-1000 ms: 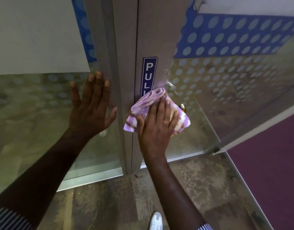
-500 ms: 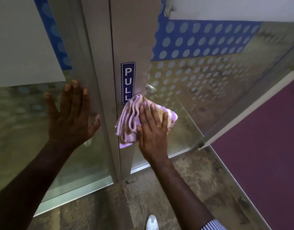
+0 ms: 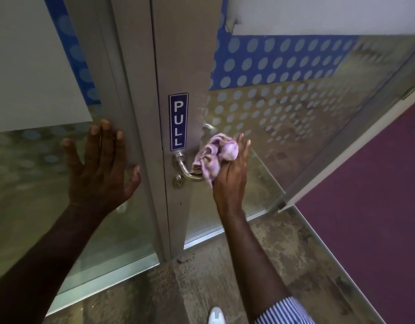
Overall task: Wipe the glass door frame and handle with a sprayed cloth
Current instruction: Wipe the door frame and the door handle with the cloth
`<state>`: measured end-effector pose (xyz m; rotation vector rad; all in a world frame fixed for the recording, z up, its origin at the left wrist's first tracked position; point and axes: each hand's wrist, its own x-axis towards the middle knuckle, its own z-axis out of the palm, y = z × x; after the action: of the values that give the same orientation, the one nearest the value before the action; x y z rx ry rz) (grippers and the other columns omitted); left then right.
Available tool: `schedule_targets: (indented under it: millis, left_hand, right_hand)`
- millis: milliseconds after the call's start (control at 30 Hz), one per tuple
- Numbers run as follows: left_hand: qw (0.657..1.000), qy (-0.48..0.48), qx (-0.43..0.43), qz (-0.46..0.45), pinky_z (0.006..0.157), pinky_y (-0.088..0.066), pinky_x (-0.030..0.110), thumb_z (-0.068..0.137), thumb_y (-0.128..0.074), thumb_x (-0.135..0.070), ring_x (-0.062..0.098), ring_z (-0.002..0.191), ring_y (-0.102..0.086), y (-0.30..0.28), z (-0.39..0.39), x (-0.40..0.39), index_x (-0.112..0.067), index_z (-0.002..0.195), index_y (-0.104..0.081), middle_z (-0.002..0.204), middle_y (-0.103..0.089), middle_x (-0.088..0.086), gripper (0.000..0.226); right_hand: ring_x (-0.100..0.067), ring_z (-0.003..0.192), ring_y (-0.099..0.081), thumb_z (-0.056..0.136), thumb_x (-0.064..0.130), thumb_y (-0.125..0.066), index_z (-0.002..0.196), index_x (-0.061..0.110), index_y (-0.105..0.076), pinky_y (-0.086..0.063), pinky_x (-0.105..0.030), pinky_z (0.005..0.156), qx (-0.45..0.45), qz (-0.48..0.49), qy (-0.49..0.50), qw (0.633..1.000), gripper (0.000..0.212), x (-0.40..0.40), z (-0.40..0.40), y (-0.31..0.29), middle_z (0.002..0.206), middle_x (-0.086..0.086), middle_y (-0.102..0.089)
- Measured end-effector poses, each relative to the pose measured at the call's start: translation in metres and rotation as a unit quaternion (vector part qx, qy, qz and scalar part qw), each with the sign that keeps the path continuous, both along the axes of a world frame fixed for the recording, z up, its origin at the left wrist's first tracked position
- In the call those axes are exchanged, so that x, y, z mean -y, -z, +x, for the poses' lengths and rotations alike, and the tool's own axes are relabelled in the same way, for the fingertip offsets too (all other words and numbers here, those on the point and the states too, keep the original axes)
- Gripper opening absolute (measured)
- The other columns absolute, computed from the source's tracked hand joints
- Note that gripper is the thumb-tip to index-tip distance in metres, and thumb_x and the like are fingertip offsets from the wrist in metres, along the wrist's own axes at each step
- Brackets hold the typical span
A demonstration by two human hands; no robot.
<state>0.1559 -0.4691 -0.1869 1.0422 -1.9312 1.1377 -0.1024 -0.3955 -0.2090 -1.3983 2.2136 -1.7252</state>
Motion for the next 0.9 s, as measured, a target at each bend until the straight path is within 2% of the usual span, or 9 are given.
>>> schedule_targets:
  millis: [67, 200, 267, 367, 467, 567, 633, 767, 900]
  left_hand:
    - [1.0, 0.003, -0.002, 0.002, 0.123, 0.012, 0.059, 0.095, -0.055, -0.043, 0.036, 0.157, 0.005, 0.0, 0.0, 0.0, 0.007, 0.158, -0.015, 0.168, 0.005, 0.024, 0.089]
    - [1.0, 0.015, -0.012, 0.006, 0.123, 0.012, 0.058, 0.096, -0.055, -0.042, 0.035, 0.157, 0.005, 0.002, -0.001, 0.0, 0.006, 0.158, -0.013, 0.168, 0.006, 0.022, 0.089]
    - [1.0, 0.017, -0.016, 0.008, 0.123, 0.013, 0.058, 0.097, -0.054, -0.041, 0.035, 0.157, 0.005, 0.002, -0.001, 0.0, 0.006, 0.158, -0.012, 0.168, 0.007, 0.022, 0.088]
    - [1.0, 0.017, -0.017, 0.011, 0.123, 0.011, 0.058, 0.097, -0.053, -0.041, 0.035, 0.157, 0.005, 0.001, -0.001, -0.001, 0.006, 0.158, -0.012, 0.168, 0.007, 0.021, 0.087]
    - [1.0, 0.018, -0.017, 0.014, 0.123, 0.012, 0.059, 0.096, -0.054, -0.041, 0.036, 0.157, 0.005, 0.0, -0.001, -0.001, 0.006, 0.158, -0.014, 0.168, 0.006, 0.022, 0.087]
    - [1.0, 0.01, -0.008, 0.01, 0.122, 0.013, 0.059, 0.097, -0.054, -0.041, 0.037, 0.157, 0.004, 0.0, -0.001, -0.001, 0.008, 0.157, -0.016, 0.167, 0.004, 0.024, 0.087]
    - [1.0, 0.011, -0.008, 0.009, 0.122, 0.013, 0.06, 0.096, -0.055, -0.041, 0.037, 0.157, 0.004, 0.0, 0.0, 0.0, 0.008, 0.157, -0.016, 0.167, 0.004, 0.025, 0.087]
    - [1.0, 0.011, -0.009, 0.007, 0.123, 0.012, 0.06, 0.095, -0.056, -0.04, 0.036, 0.157, 0.004, 0.0, -0.002, 0.0, 0.007, 0.157, -0.015, 0.168, 0.005, 0.024, 0.088]
    - [1.0, 0.012, -0.006, 0.006, 0.123, 0.011, 0.06, 0.095, -0.055, -0.042, 0.035, 0.157, 0.005, 0.001, -0.001, 0.001, 0.006, 0.158, -0.013, 0.168, 0.007, 0.023, 0.089]
  right_hand:
    - [-0.02, 0.159, -0.007, 0.107, 0.015, -0.035, 0.159, 0.008, -0.027, -0.021, -0.057, 0.124, 0.013, -0.002, -0.002, 1.0, 0.053, -0.001, 0.004, -0.001, 0.168, 0.002, -0.019]
    - [-0.028, 0.159, -0.006, 0.108, 0.021, -0.028, 0.157, 0.004, -0.029, -0.003, -0.053, 0.128, -0.093, 0.015, -0.042, 0.995, 0.052, -0.03, 0.052, 0.022, 0.169, -0.013, -0.021]
    - [-0.027, 0.159, -0.005, 0.106, 0.012, -0.035, 0.158, 0.006, -0.025, -0.007, -0.055, 0.128, -0.131, 0.011, -0.038, 0.991, 0.054, -0.025, 0.043, 0.023, 0.169, -0.013, -0.021]
    - [-0.022, 0.159, -0.006, 0.102, 0.003, -0.039, 0.157, 0.007, -0.027, -0.014, -0.056, 0.126, -0.084, 0.025, 0.025, 0.996, 0.057, -0.003, 0.008, 0.008, 0.168, -0.008, -0.025]
    - [-0.025, 0.159, -0.004, 0.105, 0.014, -0.033, 0.156, 0.009, -0.033, -0.008, -0.053, 0.128, -0.1, 0.052, 0.027, 0.993, 0.052, -0.01, 0.026, 0.006, 0.169, -0.008, -0.022]
    - [-0.03, 0.159, -0.003, 0.108, 0.022, -0.029, 0.158, 0.006, -0.031, 0.001, -0.052, 0.128, -0.187, 0.058, -0.047, 0.979, 0.052, -0.038, 0.065, 0.023, 0.17, -0.009, -0.017]
    - [-0.029, 0.159, -0.006, 0.109, 0.025, -0.026, 0.157, 0.007, -0.032, 0.001, -0.051, 0.128, -0.227, 0.06, -0.048, 0.971, 0.052, -0.037, 0.049, 0.026, 0.169, -0.008, -0.018]
    - [-0.024, 0.158, -0.014, 0.107, 0.024, -0.03, 0.154, 0.011, -0.04, -0.016, -0.057, 0.125, -0.162, 0.092, 0.03, 0.982, 0.049, -0.017, 0.008, 0.011, 0.166, -0.008, -0.031]
    - [-0.023, 0.158, -0.013, 0.11, 0.035, -0.021, 0.153, 0.013, -0.043, -0.006, -0.058, 0.126, -0.214, 0.081, -0.025, 0.973, 0.054, -0.032, 0.06, 0.013, 0.166, -0.002, -0.032]
